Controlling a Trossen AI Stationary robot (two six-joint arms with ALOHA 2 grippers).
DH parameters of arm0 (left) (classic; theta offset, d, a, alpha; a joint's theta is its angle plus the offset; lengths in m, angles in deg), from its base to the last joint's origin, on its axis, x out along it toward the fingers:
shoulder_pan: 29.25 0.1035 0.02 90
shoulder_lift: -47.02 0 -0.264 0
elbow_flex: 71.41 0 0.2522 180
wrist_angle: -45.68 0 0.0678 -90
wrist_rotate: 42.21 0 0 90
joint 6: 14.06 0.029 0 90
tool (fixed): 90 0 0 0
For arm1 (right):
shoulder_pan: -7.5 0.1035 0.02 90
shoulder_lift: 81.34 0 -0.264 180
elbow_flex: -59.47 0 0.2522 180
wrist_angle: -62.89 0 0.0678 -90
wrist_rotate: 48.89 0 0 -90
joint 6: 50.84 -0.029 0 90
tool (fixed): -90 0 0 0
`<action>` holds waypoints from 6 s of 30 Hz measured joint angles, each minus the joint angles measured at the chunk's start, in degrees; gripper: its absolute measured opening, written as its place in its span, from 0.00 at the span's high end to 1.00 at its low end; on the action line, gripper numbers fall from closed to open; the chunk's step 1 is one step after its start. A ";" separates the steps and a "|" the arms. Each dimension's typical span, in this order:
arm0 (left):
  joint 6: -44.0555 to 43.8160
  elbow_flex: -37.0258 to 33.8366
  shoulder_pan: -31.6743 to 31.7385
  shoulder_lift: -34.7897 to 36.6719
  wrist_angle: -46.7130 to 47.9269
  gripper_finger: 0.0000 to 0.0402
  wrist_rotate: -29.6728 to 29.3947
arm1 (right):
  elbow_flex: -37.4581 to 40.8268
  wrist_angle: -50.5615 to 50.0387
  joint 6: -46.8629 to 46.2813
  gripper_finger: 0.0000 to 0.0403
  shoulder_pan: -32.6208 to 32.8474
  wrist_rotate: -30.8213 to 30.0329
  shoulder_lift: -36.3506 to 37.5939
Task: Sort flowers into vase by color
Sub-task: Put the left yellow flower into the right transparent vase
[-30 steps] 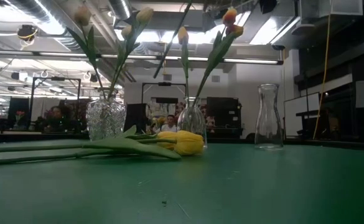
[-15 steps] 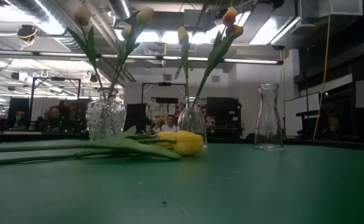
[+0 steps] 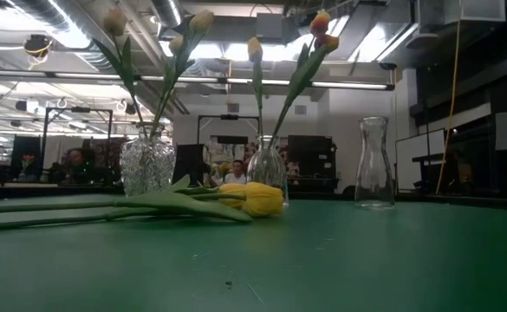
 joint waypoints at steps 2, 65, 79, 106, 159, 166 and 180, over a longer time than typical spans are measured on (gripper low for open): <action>0.27 0.00 -1.67 0.73 0.90 0.65 -3.55 | 0.02 -4.80 -3.45 1.00 1.38 -2.58 2.02; -5.62 -23.54 2.29 30.20 -7.93 0.65 22.35 | 18.95 1.53 14.95 1.00 1.50 19.21 50.32; -6.11 -23.47 14.27 28.11 -7.71 0.65 34.51 | 16.66 7.41 29.85 1.00 1.51 21.35 54.69; -23.15 -23.50 16.46 27.19 -8.88 0.65 23.41 | 38.96 29.36 22.17 1.00 0.65 25.04 52.01; -25.16 -23.56 24.70 26.01 0.23 0.65 32.42 | 26.03 13.07 16.10 1.00 -36.33 41.12 35.15; -25.27 -23.56 24.70 26.01 1.08 0.65 32.44 | 24.60 12.35 14.69 1.00 -47.23 55.64 30.63; -25.27 -23.56 24.70 26.01 1.47 0.65 32.44 | 20.72 7.07 14.40 1.00 -48.77 58.49 29.64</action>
